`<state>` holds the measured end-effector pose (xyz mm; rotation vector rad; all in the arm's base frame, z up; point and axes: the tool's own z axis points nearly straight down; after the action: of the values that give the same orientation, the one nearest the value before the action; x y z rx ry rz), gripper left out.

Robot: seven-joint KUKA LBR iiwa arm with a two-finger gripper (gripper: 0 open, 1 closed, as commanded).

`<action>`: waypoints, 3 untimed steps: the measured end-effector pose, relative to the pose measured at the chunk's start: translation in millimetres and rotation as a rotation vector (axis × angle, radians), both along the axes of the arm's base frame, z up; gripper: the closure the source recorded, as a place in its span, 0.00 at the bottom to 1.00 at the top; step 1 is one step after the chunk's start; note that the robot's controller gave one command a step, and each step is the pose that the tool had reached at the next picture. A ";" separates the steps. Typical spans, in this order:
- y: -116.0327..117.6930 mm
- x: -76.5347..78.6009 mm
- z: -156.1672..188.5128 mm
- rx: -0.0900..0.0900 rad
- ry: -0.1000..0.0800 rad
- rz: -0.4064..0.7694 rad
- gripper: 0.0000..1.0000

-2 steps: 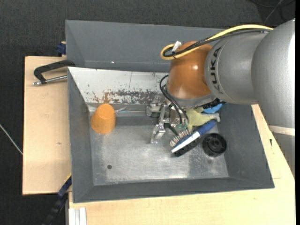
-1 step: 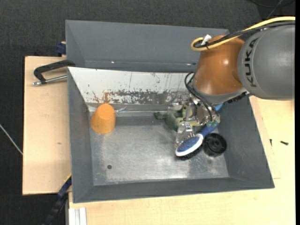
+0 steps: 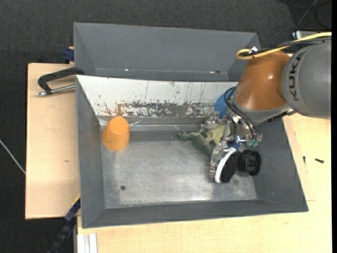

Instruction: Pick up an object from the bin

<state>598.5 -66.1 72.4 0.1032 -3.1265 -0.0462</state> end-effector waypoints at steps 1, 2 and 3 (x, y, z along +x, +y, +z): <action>-5.1 3.0 1.4 -0.018 -0.022 0.009 1.00; -73.7 -4.6 176.1 -0.031 -0.032 0.393 1.00; -38.6 -42.5 123.2 -0.022 -0.014 0.352 1.00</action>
Offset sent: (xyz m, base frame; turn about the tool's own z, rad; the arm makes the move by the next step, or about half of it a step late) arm 0.0000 0.0000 0.0000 0.0000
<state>556.0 -104.6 195.6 0.6513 -3.0687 -0.0075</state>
